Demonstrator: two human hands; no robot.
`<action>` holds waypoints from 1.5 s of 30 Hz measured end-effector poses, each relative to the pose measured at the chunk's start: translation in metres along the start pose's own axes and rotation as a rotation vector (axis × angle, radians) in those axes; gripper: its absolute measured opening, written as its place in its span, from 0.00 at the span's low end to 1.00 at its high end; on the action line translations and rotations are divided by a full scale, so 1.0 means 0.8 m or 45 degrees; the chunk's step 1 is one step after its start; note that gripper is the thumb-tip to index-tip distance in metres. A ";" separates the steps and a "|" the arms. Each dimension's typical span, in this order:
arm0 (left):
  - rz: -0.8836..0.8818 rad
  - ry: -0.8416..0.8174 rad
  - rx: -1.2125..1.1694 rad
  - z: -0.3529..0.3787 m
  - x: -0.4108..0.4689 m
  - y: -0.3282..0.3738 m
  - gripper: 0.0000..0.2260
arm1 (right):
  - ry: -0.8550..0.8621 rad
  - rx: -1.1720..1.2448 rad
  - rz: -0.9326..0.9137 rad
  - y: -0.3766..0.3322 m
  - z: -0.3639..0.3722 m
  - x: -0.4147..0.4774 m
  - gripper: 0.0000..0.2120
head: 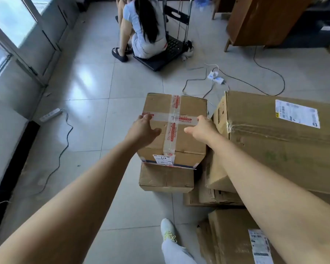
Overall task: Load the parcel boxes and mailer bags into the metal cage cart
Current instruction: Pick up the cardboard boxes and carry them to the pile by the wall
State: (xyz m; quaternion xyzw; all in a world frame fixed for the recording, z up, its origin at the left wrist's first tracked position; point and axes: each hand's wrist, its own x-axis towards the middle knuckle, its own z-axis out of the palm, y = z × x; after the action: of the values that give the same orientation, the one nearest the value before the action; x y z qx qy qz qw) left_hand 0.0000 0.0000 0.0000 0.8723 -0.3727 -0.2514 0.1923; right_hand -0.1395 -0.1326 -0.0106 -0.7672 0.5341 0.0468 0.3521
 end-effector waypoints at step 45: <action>-1.666 1.138 -1.607 -0.072 -0.485 -0.642 0.58 | -0.820 -0.313 -0.442 -0.394 0.583 -0.344 0.46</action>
State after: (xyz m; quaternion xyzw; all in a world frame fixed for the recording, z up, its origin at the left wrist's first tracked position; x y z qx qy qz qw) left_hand 0.0866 0.6314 -0.1077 0.6584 0.4857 -0.1088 0.5646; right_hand 0.1545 0.4161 -0.0811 -0.8286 0.2487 0.2888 0.4101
